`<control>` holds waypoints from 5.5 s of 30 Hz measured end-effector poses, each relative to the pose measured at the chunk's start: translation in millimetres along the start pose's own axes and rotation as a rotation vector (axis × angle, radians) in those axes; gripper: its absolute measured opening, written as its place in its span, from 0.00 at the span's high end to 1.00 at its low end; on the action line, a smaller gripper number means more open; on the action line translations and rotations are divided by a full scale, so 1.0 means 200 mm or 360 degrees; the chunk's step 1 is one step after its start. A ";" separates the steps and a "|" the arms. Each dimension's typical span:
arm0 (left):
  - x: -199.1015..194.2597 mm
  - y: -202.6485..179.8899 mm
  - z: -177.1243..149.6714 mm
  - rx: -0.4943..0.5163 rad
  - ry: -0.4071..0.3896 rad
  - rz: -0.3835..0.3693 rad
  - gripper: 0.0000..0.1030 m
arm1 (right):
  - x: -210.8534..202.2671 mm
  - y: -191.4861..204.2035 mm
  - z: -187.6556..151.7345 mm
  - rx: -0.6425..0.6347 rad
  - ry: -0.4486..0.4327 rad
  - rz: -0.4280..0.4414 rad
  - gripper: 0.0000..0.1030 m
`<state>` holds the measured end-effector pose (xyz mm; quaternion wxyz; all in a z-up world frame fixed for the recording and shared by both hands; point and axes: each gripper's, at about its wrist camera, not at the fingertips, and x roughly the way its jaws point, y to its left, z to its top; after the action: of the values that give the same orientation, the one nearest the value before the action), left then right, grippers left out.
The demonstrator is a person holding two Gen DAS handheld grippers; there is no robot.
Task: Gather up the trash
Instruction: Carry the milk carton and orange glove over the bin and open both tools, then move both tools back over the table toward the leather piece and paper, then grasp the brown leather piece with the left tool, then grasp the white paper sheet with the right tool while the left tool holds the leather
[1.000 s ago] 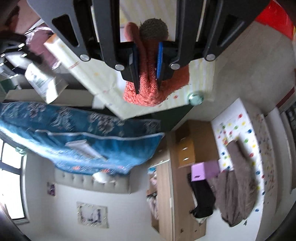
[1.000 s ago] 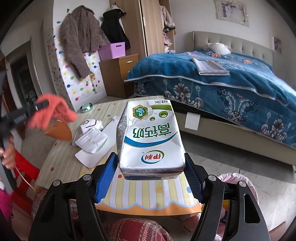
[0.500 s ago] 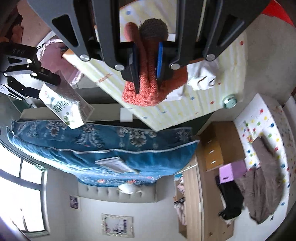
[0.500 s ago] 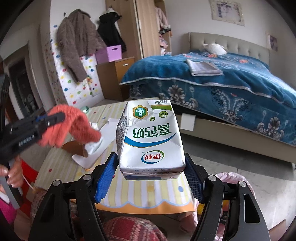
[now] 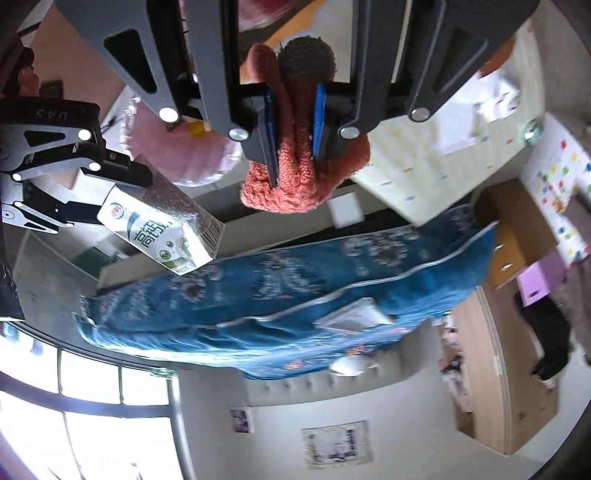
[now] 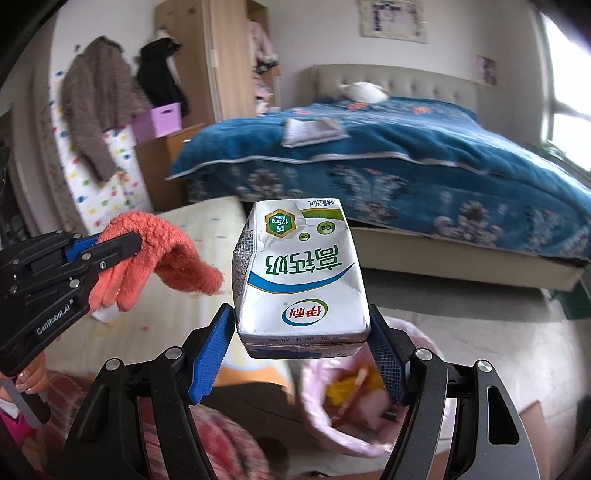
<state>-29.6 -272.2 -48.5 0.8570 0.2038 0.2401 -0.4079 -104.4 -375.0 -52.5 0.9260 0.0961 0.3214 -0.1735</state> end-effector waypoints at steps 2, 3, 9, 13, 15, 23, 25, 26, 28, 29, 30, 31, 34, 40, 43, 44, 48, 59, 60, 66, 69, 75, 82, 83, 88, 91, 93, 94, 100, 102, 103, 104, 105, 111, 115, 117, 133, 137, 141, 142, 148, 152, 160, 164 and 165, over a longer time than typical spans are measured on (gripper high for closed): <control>0.08 -0.08 0.02 0.0019 0.0026 -0.0055 0.87 | 0.00 -0.08 -0.02 0.0038 0.0013 -0.0048 0.31; 0.12 -0.12 0.03 0.0028 0.0040 -0.0084 0.87 | 0.00 -0.10 -0.02 0.0046 0.0015 -0.0056 0.31; 0.30 -0.32 0.07 0.0111 0.0083 -0.0198 0.86 | 0.04 -0.35 -0.08 0.0159 0.0078 -0.0167 0.31; 0.41 -0.40 0.09 0.0152 0.0109 -0.0221 0.85 | 0.09 -0.47 -0.10 0.0194 0.0098 -0.0191 0.31; 0.45 -0.42 0.09 0.0161 0.0130 -0.0233 0.76 | 0.12 -0.53 -0.11 0.0210 0.0108 -0.0200 0.31; 0.52 -0.39 0.05 0.0148 0.0213 -0.0189 0.46 | 0.20 -0.62 -0.15 0.0286 0.0180 -0.0222 0.25; 0.49 -0.35 0.04 0.0109 0.0222 -0.0161 0.46 | 0.17 -0.61 -0.16 0.0285 0.0173 -0.0221 0.25; 0.48 -0.34 0.03 0.0096 0.0225 -0.0154 0.46 | 0.18 -0.61 -0.16 0.0285 0.0171 -0.0220 0.25; 0.44 -0.29 0.01 0.0058 0.0215 -0.0129 0.46 | 0.17 -0.61 -0.16 0.0287 0.0157 -0.0215 0.25; 0.40 -0.27 0.00 0.0042 0.0210 -0.0107 0.46 | 0.16 -0.59 -0.15 0.0286 0.0144 -0.0206 0.25; 0.37 -0.25 -0.01 0.0027 0.0200 -0.0094 0.46 | 0.14 -0.57 -0.15 0.0280 0.0134 -0.0195 0.25; 0.35 -0.23 -0.01 0.0014 0.0192 -0.0084 0.45 | 0.14 -0.57 -0.15 0.0279 0.0131 -0.0193 0.25; 0.24 -0.15 -0.03 -0.0041 0.0161 -0.0035 0.43 | 0.10 -0.50 -0.13 0.0251 0.0107 -0.0170 0.25; 0.02 0.06 -0.11 -0.0186 0.0132 0.0073 0.40 | 0.03 -0.28 -0.08 0.0142 0.0081 -0.0083 0.25; -0.07 0.17 -0.17 -0.0257 0.0131 0.0144 0.40 | 0.03 -0.12 -0.05 0.0044 0.0082 -0.0011 0.25; -0.11 0.22 -0.19 -0.0293 0.0128 0.0173 0.39 | 0.02 -0.08 -0.04 0.0026 0.0083 0.0001 0.25; -0.23 0.41 -0.27 -0.0428 0.0116 0.0295 0.34 | 0.04 0.11 0.00 -0.0090 0.0093 0.0095 0.25; -0.52 0.90 -0.57 -0.0744 0.0182 0.0747 0.34 | 0.16 0.68 0.08 -0.0392 0.0109 0.0368 0.25; -0.55 0.95 -0.62 -0.0772 0.0197 0.0808 0.34 | 0.18 0.74 0.08 -0.0421 0.0118 0.0397 0.25; -0.67 1.15 -0.81 -0.0939 0.0260 0.0986 0.34 | 0.27 1.02 0.09 -0.0538 0.0156 0.0482 0.26; -0.69 1.21 -0.86 -0.0991 0.0282 0.1015 0.33 | 0.31 1.13 0.09 -0.0574 0.0168 0.0506 0.26; -0.69 1.26 -0.91 -0.1005 0.0308 0.1008 0.33 | 0.39 1.26 0.08 -0.0616 0.0197 0.0538 0.26; -0.62 1.29 -0.92 -0.1009 0.0345 0.1007 0.33 | 0.48 1.31 0.09 -0.0638 0.0220 0.0552 0.30; -0.61 1.29 -0.92 -0.1010 0.0350 0.1007 0.33 | 0.50 1.32 0.09 -0.0639 0.0223 0.0555 0.31; -0.57 1.33 -0.93 -0.1010 0.0375 0.1016 0.33 | 0.56 1.33 0.09 -0.0658 0.0257 0.0570 0.52; -0.55 1.35 -0.94 -0.1002 0.0396 0.1014 0.33 | 0.60 1.33 0.09 -0.0659 0.0283 0.0588 0.60; -0.53 1.36 -0.93 -0.0998 0.0400 0.1012 0.33 | 0.61 1.34 0.08 -0.0660 0.0293 0.0595 0.61; -0.53 1.36 -0.92 -0.0996 0.0401 0.1010 0.33 | 0.61 1.34 0.07 -0.0662 0.0297 0.0599 0.61; -0.50 1.34 -0.91 -0.0980 0.0414 0.0994 0.33 | 0.67 1.39 0.03 -0.0707 0.0333 0.0608 0.62; -0.50 1.33 -0.90 -0.0973 0.0414 0.0989 0.33 | 0.70 1.40 0.02 -0.0715 0.0354 0.0603 0.64; -0.50 1.32 -0.90 -0.0969 0.0414 0.0989 0.33 | 0.72 1.41 0.00 -0.0729 0.0374 0.0594 0.66; -0.50 1.32 -0.90 -0.0967 0.0414 0.0990 0.33 | 0.72 1.42 0.00 -0.0737 0.0386 0.0593 0.67; -0.50 1.32 -0.90 -0.0969 0.0414 0.0990 0.33 | 0.73 1.43 -0.01 -0.0745 0.0400 0.0597 0.67; -0.53 1.31 -0.90 -0.0974 0.0408 0.1006 0.33 | 0.64 1.55 -0.12 -0.0851 0.0455 0.0792 0.67; -0.56 1.30 -0.91 -0.0977 0.0405 0.1020 0.33 | 0.59 1.62 -0.19 -0.0912 0.0472 0.0891 0.67; -0.57 1.30 -0.91 -0.0975 0.0407 0.1026 0.33 | 0.56 1.62 -0.20 -0.0922 0.0459 0.0902 0.67; -0.24 1.19 -0.80 -0.1041 0.0491 0.0744 0.16 | 0.53 1.21 -0.04 -0.0618 0.0319 0.0622 0.50; -0.14 1.23 -0.75 -0.1104 0.0494 0.0719 0.17 | 0.57 1.12 0.01 -0.0580 0.0308 0.0595 0.49; -0.04 1.24 -0.74 -0.1120 0.0563 0.0707 0.26 | 0.60 1.06 0.02 -0.0561 0.0314 0.0571 0.49; -0.02 1.25 -0.75 -0.1125 0.0591 0.0709 0.27 | 0.60 1.05 0.02 -0.0553 0.0320 0.0569 0.49; 0.02 1.25 -0.83 -0.1238 0.0663 0.0632 0.42 | 0.61 1.04 0.01 -0.0543 0.0326 0.0569 0.49; -0.04 1.25 -0.85 -0.1229 0.0619 0.0611 0.44 | 0.61 1.03 0.01 -0.0556 0.0320 0.0573 0.49; -0.30 1.25 -0.83 -0.1121 0.0416 0.0677 0.44 | 0.59 1.14 0.00 -0.0618 0.0300 0.0604 0.38; -0.38 1.29 -0.85 -0.1103 0.0391 0.0723 0.44 | 0.61 1.21 0.01 -0.0648 0.0309 0.0611 0.34; -0.39 1.30 -0.85 -0.1091 0.0384 0.0745 0.44 | 0.62 1.25 0.01 -0.0662 0.0319 0.0618 0.34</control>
<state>92.2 19.5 -99.1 0.9103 0.0025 0.4075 -0.0723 83.5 -177.3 -113.0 0.9053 -0.0193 0.4155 0.0867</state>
